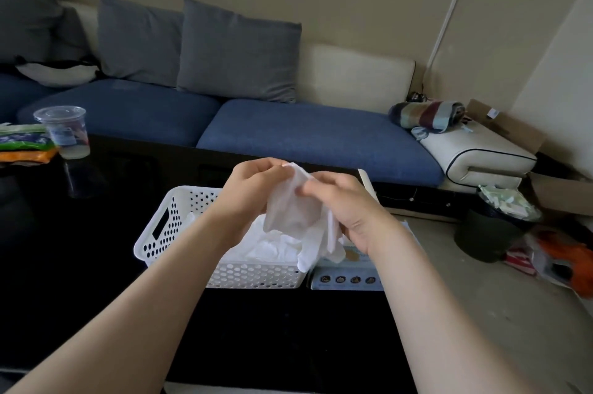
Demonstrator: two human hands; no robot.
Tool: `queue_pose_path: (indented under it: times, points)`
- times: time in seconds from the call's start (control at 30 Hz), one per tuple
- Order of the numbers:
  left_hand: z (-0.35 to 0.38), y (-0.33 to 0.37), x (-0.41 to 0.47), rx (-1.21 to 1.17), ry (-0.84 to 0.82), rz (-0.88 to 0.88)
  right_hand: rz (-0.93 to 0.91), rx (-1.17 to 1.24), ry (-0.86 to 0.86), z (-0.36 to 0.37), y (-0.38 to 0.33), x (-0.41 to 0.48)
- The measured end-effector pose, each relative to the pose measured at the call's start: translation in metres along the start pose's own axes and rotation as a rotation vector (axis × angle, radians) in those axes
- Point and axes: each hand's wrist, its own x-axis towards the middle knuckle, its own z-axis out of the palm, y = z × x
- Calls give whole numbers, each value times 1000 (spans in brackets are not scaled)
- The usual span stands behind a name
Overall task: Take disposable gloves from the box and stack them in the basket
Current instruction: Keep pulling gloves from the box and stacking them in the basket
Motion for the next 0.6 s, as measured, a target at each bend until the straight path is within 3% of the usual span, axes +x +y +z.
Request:
queue_pose_path:
  times: [0.13,0.27,0.33,0.47,0.6]
  points:
    - [-5,1,-1,-3,29,-54,-36,-155,87,1,0,0]
    - [-7,-1,-3,84,41,-97,162,135,-50,-6,-5,-8]
    - [-8,-2,-3,103,27,-130,220,152,-87,-11,-6,-14]
    - [-15,-7,0,312,117,-172,204,-126,24,-4,-1,-6]
    - [-30,-14,-1,546,186,-135,4,-424,176,9,10,5]
